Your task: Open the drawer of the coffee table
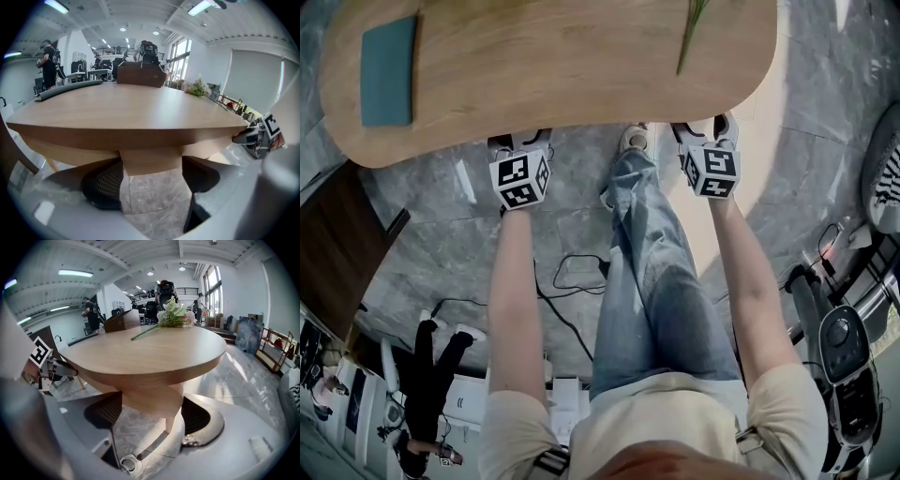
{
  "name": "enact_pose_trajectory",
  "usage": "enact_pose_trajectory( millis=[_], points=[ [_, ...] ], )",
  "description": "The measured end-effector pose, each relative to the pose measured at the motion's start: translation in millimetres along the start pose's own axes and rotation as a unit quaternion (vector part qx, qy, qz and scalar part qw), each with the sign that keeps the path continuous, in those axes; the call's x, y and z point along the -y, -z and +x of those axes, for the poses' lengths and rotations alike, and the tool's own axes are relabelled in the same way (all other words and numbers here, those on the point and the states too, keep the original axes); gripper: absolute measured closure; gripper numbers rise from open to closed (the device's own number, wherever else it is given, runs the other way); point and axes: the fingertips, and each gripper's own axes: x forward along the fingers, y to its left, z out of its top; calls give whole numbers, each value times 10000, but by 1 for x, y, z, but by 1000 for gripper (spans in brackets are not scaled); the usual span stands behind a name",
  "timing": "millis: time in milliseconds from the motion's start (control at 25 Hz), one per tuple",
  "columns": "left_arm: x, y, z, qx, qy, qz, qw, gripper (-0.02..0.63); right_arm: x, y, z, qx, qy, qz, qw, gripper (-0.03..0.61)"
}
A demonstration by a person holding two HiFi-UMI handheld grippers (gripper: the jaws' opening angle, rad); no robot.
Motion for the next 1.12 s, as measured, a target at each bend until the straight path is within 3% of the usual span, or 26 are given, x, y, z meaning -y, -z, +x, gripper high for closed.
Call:
enact_pose_trajectory(
  millis=[440, 1120],
  points=[
    [2, 2, -2, -340, 42, 33, 9994, 215, 0, 5, -4, -180, -8, 124, 9998, 199],
    [11, 33, -32, -374, 136, -156, 9991, 215, -11, 34, -34, -286, 46, 100, 9995, 206]
  ],
)
